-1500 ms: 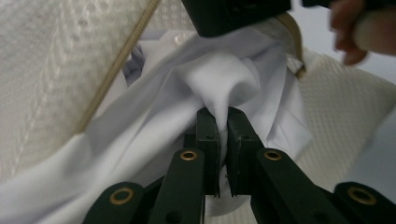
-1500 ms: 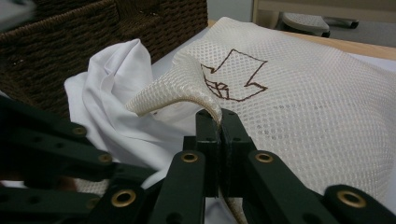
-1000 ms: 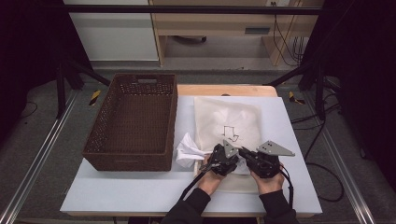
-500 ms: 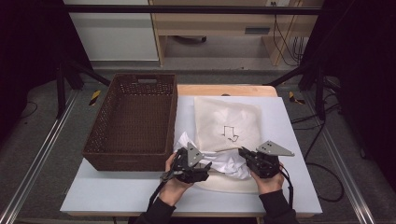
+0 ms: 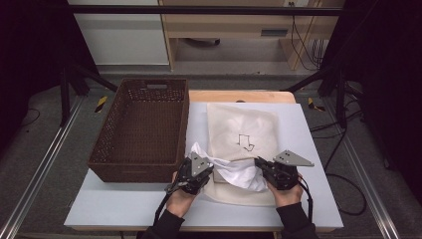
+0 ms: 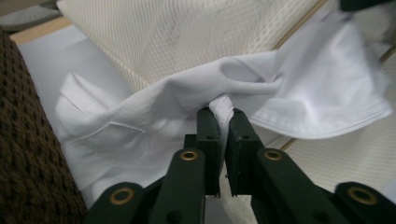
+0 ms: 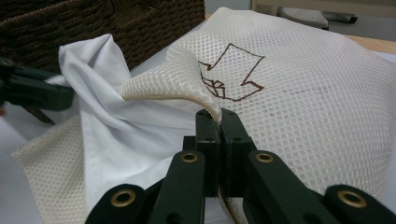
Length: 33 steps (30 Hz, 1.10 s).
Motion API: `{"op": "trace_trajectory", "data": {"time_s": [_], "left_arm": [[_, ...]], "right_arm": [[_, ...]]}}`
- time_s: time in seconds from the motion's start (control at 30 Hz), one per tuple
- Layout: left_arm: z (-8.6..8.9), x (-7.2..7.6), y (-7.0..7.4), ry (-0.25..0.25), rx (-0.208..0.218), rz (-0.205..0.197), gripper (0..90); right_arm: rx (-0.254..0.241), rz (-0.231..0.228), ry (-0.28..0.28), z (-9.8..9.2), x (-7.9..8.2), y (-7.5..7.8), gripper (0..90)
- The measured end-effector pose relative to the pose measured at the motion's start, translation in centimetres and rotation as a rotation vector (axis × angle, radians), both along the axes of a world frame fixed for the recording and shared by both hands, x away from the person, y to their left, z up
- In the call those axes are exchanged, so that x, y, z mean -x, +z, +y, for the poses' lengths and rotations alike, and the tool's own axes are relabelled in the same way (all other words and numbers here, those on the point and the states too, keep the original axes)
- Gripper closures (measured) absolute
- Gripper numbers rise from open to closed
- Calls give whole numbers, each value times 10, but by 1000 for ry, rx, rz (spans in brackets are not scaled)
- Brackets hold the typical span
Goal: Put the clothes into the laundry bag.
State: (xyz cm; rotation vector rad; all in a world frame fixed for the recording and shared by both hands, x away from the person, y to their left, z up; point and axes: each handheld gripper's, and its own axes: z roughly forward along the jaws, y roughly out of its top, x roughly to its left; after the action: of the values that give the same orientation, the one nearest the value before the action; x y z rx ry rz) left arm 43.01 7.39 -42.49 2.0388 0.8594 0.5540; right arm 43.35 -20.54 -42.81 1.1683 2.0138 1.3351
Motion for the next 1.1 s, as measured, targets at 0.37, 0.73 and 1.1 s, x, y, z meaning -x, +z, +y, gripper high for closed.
{"op": "trace_trajectory", "data": {"time_s": [0.37, 0.73, 1.1], "left_arm": [[-71, 23, 7, -222, 96, 11, 856], [-135, -25, -42, -188, 42, 68, 839], [-125, -8, -27, -235, 37, 94, 423]], "right_arm": [[-15, -8, -4, -1, 1, 2, 879], [-22, -6, 0, -2, 1, 2, 880], [-22, 1, -8, -3, 0, 0, 880]]}}
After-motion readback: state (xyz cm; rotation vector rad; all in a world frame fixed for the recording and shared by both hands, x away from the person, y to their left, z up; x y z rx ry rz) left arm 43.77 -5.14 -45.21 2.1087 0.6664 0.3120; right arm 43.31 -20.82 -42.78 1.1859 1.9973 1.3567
